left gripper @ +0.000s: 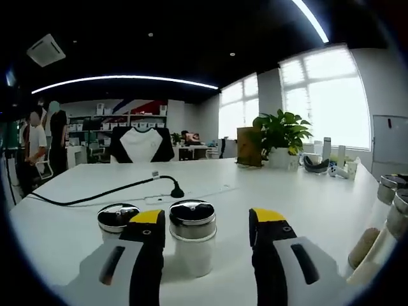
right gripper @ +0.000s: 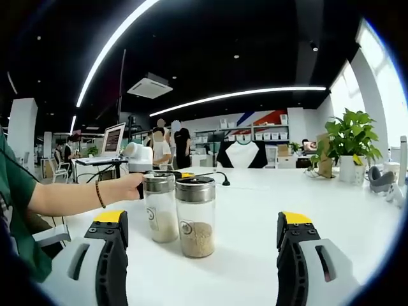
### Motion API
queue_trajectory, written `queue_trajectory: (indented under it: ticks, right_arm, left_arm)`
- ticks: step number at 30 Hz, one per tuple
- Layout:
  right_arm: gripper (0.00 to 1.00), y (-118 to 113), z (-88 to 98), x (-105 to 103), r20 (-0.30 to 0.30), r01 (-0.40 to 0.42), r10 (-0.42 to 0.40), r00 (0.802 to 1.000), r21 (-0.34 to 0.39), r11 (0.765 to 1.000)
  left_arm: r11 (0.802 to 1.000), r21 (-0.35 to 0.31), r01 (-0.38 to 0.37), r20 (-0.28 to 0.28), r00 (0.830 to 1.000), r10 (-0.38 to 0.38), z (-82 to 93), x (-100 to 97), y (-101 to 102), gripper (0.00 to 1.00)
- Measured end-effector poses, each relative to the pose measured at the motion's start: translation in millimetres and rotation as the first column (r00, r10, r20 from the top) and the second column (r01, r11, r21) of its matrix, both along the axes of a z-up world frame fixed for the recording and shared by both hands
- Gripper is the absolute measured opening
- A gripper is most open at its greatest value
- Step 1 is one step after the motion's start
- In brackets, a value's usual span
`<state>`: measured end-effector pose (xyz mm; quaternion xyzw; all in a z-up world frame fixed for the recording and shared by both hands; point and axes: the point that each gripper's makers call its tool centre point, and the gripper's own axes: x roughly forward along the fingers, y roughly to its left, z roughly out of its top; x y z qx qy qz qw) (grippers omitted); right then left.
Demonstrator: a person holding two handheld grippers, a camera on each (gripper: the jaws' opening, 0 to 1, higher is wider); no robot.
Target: Rotate the seasoning bottle until the label or dispensing opening points toward the visible target arrow and the bottle remains upright within the marked orientation range
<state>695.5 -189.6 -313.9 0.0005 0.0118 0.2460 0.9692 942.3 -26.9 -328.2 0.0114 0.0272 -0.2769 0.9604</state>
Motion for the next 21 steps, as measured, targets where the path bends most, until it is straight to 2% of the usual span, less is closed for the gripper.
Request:
queue_trajectory:
  ticks: [4,11,15,17,21]
  right_arm:
    - [0.99,2.5,-1.0,-1.0,-0.004,-0.01,0.01,1.0,0.005,1.0]
    - [0.99,4.4,-0.8,-2.4,-0.009,-0.026,0.026,1.0,0.018,0.999]
    - [0.99,3.2,-1.1,-3.0,-0.013,-0.026,0.026,1.0,0.019,0.999]
    - [0.99,2.0,-0.6,-3.1,-0.011,-0.024,0.024,1.0,0.02,1.0]
    - [0.99,-1.1,-1.3,-2.8,-0.016,-0.015,0.015,1.0,0.02,1.0]
  left_arm:
    - [1.0,0.018,-0.013,-0.022,1.0,0.013,-6.4,5.5,0.3,0.51]
    - [1.0,0.018,-0.025,-0.003,1.0,0.025,-10.5,11.7,-0.8,0.46]
    - [0.997,0.056,-0.047,0.033,0.998,0.045,-8.9,14.2,2.2,0.36]
    - [0.998,0.027,-0.052,0.021,0.998,0.052,-8.3,15.5,2.3,0.35]
    - [0.997,0.034,-0.063,0.031,0.998,0.062,-8.5,16.5,1.7,0.35]
